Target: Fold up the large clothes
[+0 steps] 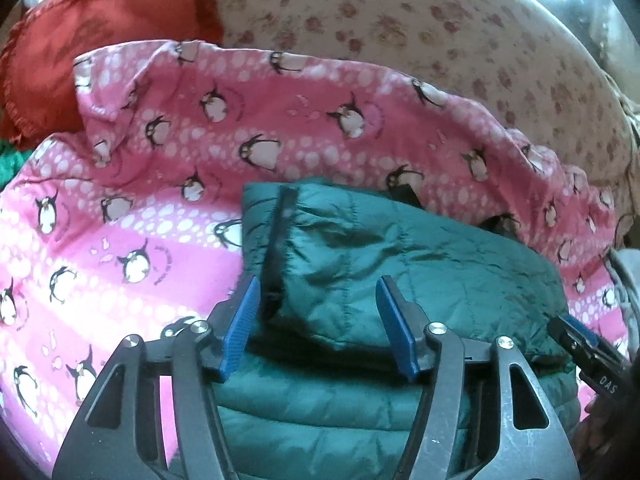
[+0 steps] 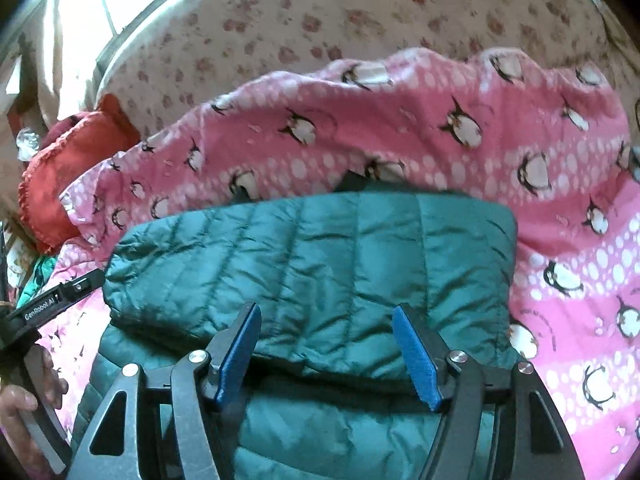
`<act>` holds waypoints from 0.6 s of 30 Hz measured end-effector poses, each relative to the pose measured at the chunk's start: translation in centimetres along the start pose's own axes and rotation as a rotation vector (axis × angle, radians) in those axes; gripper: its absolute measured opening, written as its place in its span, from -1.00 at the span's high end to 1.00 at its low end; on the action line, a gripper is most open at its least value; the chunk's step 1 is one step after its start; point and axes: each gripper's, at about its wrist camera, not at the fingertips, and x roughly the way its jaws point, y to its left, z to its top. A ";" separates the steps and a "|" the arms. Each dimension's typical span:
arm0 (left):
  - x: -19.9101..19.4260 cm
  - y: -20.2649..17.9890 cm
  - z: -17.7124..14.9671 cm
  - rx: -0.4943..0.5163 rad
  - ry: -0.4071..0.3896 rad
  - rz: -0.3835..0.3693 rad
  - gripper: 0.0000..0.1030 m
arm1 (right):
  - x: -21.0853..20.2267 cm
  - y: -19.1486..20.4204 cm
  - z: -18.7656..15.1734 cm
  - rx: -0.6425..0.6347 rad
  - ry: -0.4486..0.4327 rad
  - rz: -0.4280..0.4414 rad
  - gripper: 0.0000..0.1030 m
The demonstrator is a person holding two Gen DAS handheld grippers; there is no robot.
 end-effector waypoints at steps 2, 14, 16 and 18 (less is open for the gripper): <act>0.8 -0.7 -0.1 0.023 0.010 0.005 -0.17 | 0.4 0.7 0.3 -0.013 -0.003 -0.002 -0.29; 5.1 -0.9 -1.5 0.077 0.025 0.082 -0.39 | 6.3 1.4 0.9 -0.014 0.039 -0.074 -0.30; 5.6 -0.6 -1.6 0.062 0.036 0.071 -0.44 | 7.1 1.3 0.6 -0.014 0.052 -0.082 -0.30; 6.0 -0.4 -1.7 0.050 0.041 0.061 -0.46 | 7.4 1.2 0.5 -0.013 0.060 -0.090 -0.30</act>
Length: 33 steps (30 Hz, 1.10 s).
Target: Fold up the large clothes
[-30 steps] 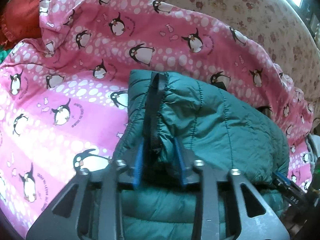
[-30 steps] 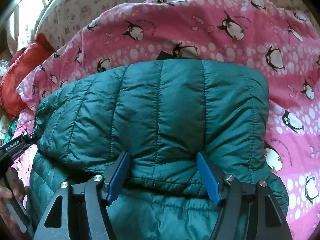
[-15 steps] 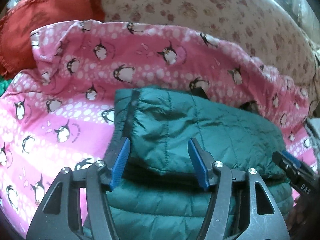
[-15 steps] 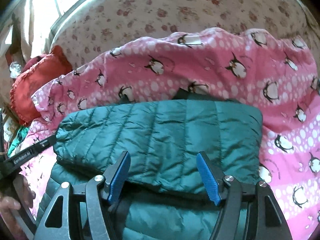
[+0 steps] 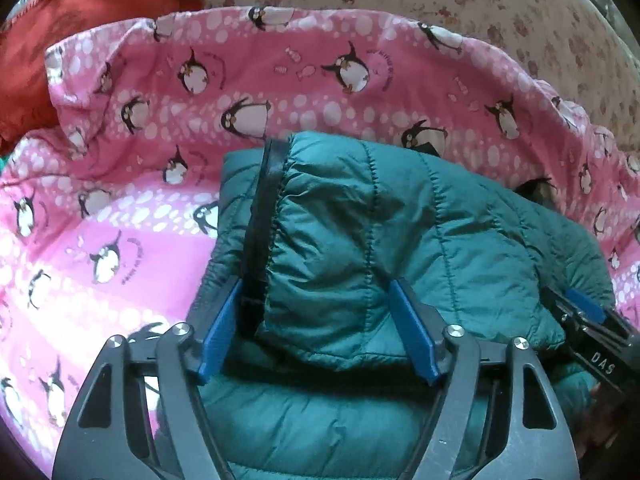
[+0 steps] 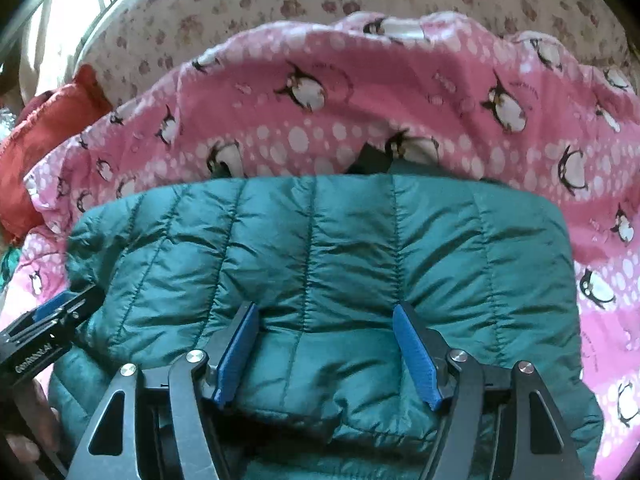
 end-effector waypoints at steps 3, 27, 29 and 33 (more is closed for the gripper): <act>0.2 -0.3 -0.2 0.016 -0.004 0.013 -0.50 | 0.6 0.4 -0.1 -0.023 0.006 -0.029 -0.31; 1.6 -1.0 1.6 0.110 0.007 0.020 -0.51 | -2.6 -7.7 0.3 0.042 0.022 -0.202 -0.31; 1.9 -1.1 1.7 0.114 0.015 0.015 -0.55 | -1.6 -8.3 0.0 0.059 0.049 -0.189 -0.34; 2.1 -1.2 1.7 0.120 0.019 0.016 -0.55 | -1.2 -9.3 -0.1 0.118 0.077 -0.168 -0.48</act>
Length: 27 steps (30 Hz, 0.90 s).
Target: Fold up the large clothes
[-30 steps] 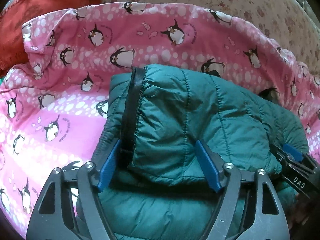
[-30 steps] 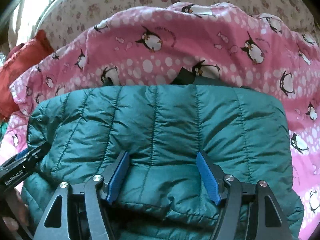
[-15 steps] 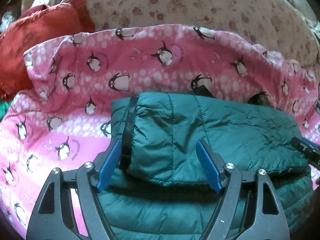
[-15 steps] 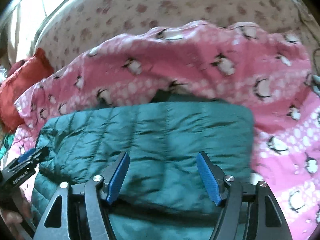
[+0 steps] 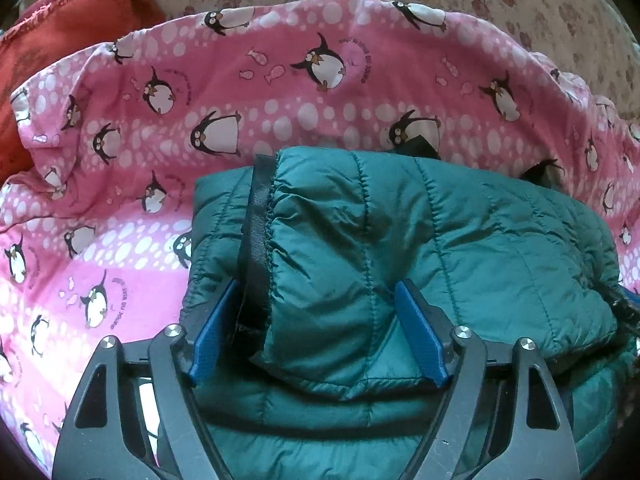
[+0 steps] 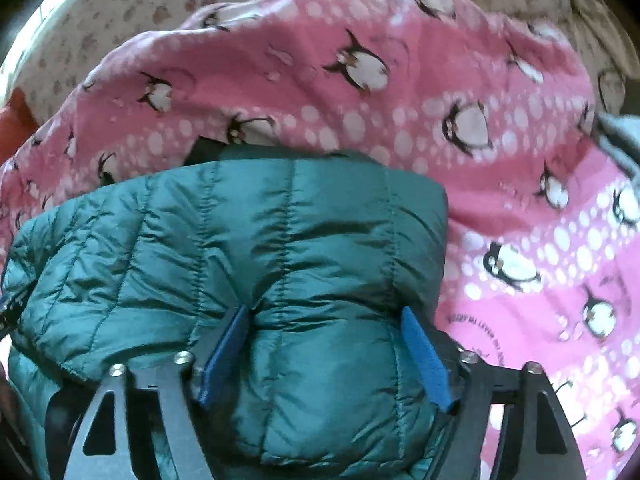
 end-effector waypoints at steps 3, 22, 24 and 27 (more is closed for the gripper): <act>0.0 0.1 0.0 -0.006 0.001 -0.007 -0.55 | -2.0 -0.1 0.3 0.010 -0.021 0.000 -0.47; 0.1 0.0 -0.3 -0.006 -0.011 -0.008 -0.60 | -1.6 6.2 -2.2 -0.160 -0.030 0.060 -0.47; -0.1 0.1 -0.4 0.002 -0.002 -0.008 -0.60 | -1.7 6.1 -2.1 -0.168 -0.020 0.061 -0.47; -1.2 0.4 -0.7 0.012 -0.001 0.002 -0.60 | -3.1 5.8 -2.1 -0.154 -0.027 0.092 -0.46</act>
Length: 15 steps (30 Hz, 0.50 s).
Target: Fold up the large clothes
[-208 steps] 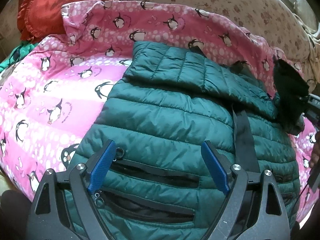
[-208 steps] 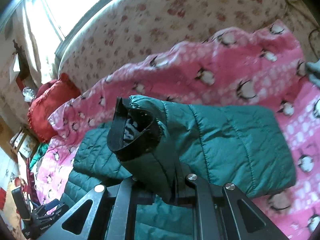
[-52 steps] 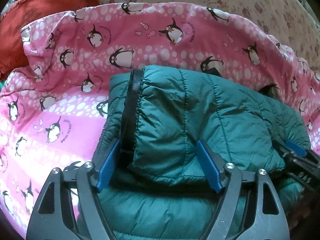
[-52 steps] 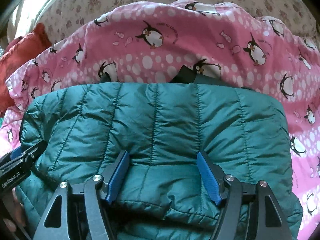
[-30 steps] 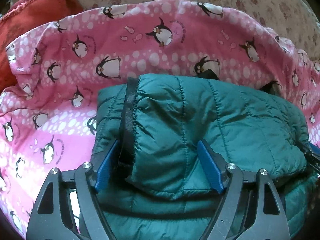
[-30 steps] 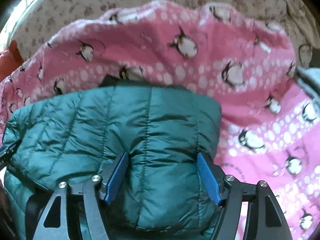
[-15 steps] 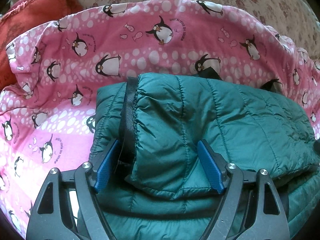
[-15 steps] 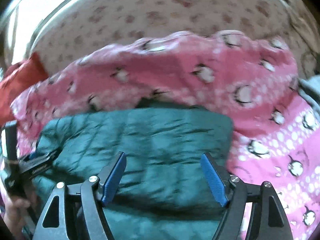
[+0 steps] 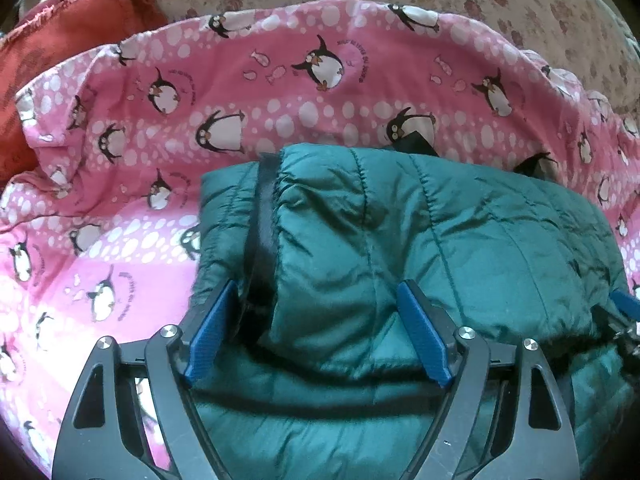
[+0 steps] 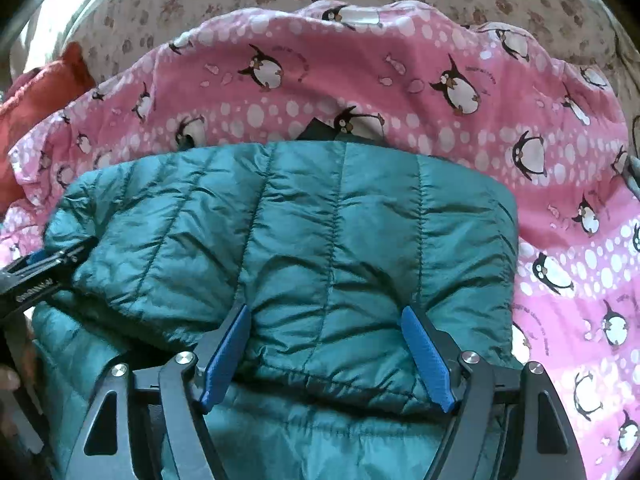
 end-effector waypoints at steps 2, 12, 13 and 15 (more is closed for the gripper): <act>-0.8 0.3 -0.2 -0.003 0.004 -0.001 -0.60 | -1.4 -0.5 -0.4 0.022 -0.024 0.020 -0.46; -5.7 1.6 -2.2 -0.010 -0.028 -0.008 -0.60 | -4.7 -2.7 -2.0 0.077 -0.033 0.001 -0.46; -6.0 1.6 -2.5 -0.009 -0.024 -0.008 -0.60 | -4.8 -2.8 -2.1 0.085 -0.030 0.001 -0.46; -6.7 1.8 -3.3 -0.003 -0.016 -0.012 -0.60 | -5.1 -2.9 -2.4 0.095 -0.024 0.005 -0.46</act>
